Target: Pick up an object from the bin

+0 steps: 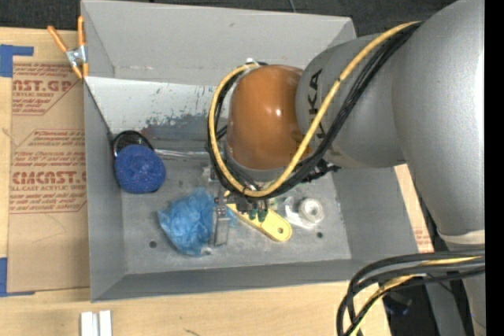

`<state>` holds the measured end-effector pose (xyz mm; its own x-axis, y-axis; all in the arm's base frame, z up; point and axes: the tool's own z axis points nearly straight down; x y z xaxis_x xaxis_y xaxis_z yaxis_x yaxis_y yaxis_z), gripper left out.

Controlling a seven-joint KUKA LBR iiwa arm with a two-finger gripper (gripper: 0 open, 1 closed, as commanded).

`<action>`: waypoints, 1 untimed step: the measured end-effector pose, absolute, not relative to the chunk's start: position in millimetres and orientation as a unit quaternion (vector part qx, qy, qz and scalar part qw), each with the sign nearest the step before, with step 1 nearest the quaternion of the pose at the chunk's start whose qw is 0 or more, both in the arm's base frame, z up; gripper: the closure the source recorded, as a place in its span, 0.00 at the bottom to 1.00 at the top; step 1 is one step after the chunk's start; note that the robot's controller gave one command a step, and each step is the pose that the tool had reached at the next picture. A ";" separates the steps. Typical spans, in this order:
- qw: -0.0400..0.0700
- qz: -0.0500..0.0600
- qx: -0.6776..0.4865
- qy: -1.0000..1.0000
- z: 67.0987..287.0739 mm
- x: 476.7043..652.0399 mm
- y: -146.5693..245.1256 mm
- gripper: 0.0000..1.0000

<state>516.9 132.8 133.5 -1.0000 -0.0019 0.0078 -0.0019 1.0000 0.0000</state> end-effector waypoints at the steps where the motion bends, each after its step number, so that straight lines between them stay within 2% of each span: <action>1: 0.000 0.000 0.000 -1.000 137.7 518.9 132.5 0.00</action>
Offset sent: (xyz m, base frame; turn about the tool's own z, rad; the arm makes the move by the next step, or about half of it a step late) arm 0.0137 0.0036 -0.0635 -0.1030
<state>518.9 132.5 137.7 -1.0000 -0.0009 0.0007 -0.0009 1.0000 0.0009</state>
